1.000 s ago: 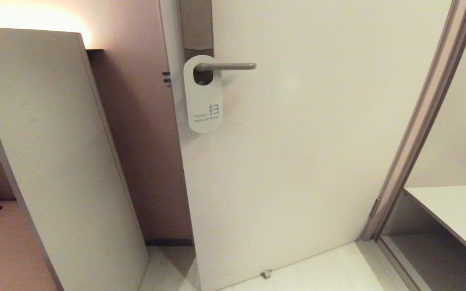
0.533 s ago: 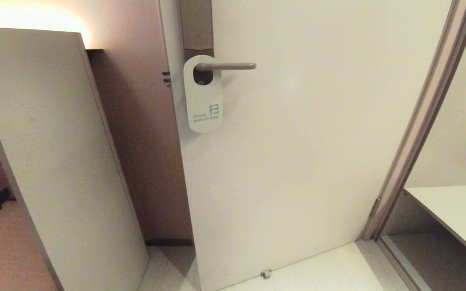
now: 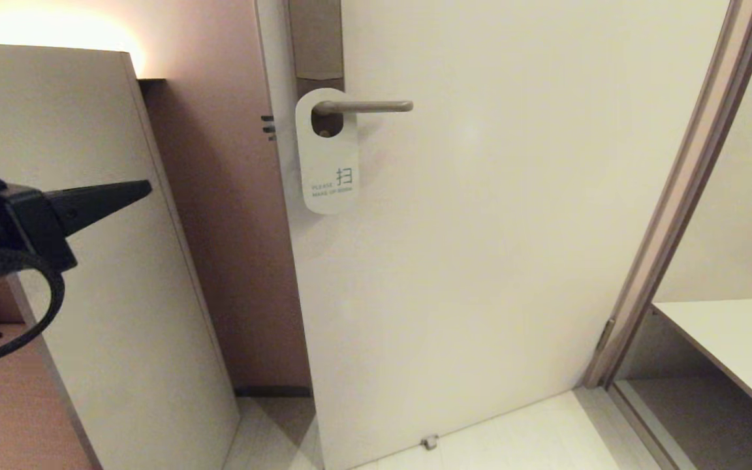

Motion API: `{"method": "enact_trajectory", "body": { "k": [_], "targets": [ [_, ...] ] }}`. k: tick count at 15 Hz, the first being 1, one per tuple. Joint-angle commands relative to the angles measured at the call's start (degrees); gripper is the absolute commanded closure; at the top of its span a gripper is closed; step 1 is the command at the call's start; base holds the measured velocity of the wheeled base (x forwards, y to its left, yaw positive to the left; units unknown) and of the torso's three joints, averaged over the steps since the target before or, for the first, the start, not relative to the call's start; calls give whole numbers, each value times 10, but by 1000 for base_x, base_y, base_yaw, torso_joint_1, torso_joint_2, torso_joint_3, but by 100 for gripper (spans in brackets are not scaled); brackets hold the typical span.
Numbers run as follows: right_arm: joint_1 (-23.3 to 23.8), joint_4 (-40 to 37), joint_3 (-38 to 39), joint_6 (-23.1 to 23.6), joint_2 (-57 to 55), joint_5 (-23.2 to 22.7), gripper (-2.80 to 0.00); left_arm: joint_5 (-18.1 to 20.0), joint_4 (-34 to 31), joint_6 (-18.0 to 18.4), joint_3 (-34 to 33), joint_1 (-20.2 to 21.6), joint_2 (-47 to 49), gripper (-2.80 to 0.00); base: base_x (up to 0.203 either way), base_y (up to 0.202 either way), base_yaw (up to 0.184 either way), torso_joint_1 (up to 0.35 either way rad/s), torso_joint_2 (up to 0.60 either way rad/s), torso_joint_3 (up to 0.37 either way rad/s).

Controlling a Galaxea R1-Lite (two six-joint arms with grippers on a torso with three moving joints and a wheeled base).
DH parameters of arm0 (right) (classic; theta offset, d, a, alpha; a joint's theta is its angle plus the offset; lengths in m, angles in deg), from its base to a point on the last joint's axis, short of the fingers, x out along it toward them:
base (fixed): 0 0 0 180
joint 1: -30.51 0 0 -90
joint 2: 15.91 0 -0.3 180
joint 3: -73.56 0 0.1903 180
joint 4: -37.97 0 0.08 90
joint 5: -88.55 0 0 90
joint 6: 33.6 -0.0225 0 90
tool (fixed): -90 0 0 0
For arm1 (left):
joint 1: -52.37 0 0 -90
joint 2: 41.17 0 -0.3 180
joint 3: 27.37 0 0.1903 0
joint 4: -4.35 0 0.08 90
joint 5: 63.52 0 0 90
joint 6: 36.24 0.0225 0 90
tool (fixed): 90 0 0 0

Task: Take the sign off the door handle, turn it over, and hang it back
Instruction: Take down the sign

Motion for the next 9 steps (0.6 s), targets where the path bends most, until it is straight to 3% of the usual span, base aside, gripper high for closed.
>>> {"method": "enact_trajectory", "body": {
  "k": [1,3,7,9],
  "targets": [
    [0,0,0,0,0,0,0,35,1,0,39,8,70,0,0,0,0,0,0,0],
    [0,0,0,0,0,0,0,68,1,0,77,10,111,0,0,0,0,0,0,0],
    [0,0,0,0,-1,0,0,187,2,1,150,27,188,0,0,0,0,0,0,0],
    [0,0,0,0,0,0,0,207,26,3,167,28,220,0,0,0,0,0,0,0]
  ]
}}
